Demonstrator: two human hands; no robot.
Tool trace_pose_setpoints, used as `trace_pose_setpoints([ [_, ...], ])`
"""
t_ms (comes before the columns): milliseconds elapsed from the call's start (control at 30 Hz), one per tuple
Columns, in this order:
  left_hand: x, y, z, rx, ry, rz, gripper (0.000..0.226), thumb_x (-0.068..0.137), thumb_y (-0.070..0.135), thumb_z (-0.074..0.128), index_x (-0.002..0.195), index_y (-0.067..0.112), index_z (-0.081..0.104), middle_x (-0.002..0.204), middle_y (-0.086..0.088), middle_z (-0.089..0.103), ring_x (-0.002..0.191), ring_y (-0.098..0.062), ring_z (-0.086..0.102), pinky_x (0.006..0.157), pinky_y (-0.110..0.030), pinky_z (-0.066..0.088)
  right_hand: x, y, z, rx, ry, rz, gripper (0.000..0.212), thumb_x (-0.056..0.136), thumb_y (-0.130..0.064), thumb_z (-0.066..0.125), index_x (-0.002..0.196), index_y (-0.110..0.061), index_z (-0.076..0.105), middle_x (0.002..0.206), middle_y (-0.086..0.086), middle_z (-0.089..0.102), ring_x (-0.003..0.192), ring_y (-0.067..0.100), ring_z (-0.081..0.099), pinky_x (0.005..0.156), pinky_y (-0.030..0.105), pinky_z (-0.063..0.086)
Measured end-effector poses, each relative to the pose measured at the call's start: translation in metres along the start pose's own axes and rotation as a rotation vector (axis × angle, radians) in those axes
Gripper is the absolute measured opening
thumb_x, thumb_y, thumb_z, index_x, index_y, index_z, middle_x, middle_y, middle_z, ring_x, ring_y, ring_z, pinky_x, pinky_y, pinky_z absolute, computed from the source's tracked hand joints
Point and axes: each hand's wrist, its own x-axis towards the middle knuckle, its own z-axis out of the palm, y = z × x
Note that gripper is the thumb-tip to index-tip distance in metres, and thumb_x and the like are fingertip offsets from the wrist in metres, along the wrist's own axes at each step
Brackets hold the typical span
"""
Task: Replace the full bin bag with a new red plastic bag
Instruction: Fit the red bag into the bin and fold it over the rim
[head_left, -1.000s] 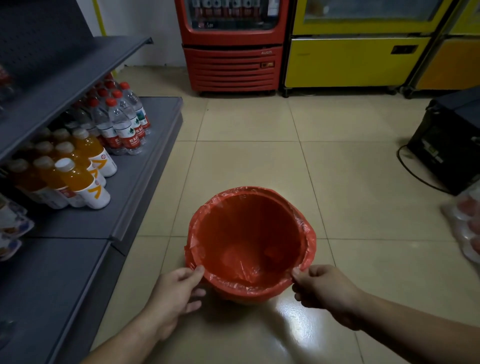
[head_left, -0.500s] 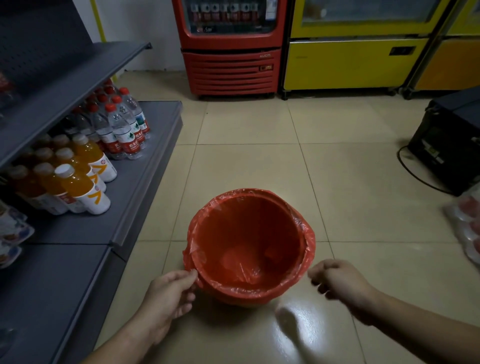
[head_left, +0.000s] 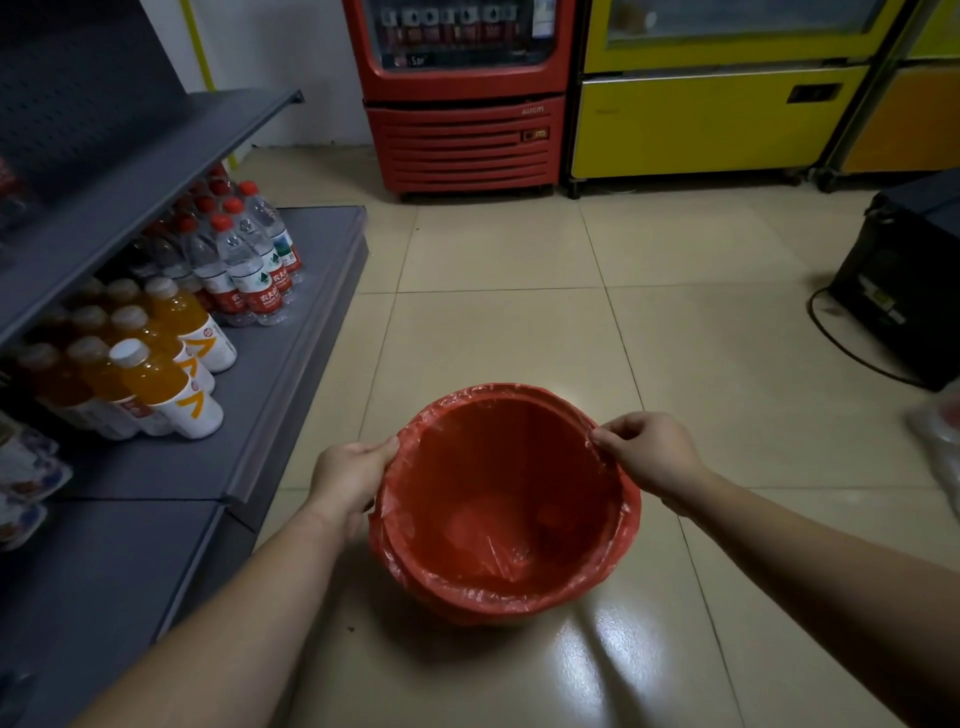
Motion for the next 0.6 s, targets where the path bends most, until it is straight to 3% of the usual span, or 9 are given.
trace_pose_setpoints([
  [200,0.011,-0.003,0.002,-0.080,0.010,-0.040,0.013,0.087,0.028,0.075,0.089,0.015,0.078,0.074,-0.006,0.080,0.065,-0.023,0.077,0.051,-0.030,0.057,0.014,0.006,0.002,0.122,0.026,0.072,0.023,0.082,-0.025,0.076,0.067,-0.009,0.074,0.063,0.008,0.074,0.054,0.021,0.066,0.052,0.033,0.052],
  [267,0.014,-0.004,0.003,-0.085,-0.003,-0.070,0.017,0.088,0.031,0.074,0.085,0.014,0.078,0.075,-0.008,0.080,0.061,-0.023,0.076,0.050,-0.029,0.056,0.020,0.008,0.003,0.162,0.013,0.114,0.024,0.085,-0.023,0.073,0.069,-0.006,0.072,0.064,0.016,0.073,0.053,0.023,0.062,0.052,0.034,0.049],
  [467,0.023,-0.008,0.000,-0.057,-0.070,-0.119,0.026,0.085,0.040,0.076,0.079,0.015,0.075,0.070,-0.007,0.079,0.053,-0.019,0.073,0.048,-0.030,0.054,0.030,0.017,0.005,0.248,-0.101,0.218,0.030,0.093,-0.019,0.065,0.084,0.009,0.067,0.065,0.016,0.064,0.055,0.023,0.056,0.057,0.033,0.048],
  [600,0.022,-0.008,-0.001,-0.037,-0.097,-0.112,0.030,0.083,0.045,0.076,0.079,0.015,0.074,0.068,-0.005,0.078,0.067,-0.024,0.073,0.074,-0.043,0.058,0.027,0.020,0.006,0.316,-0.160,0.222,0.029,0.093,-0.020,0.065,0.084,0.008,0.067,0.061,0.015,0.063,0.049,0.022,0.054,0.055,0.034,0.046],
])
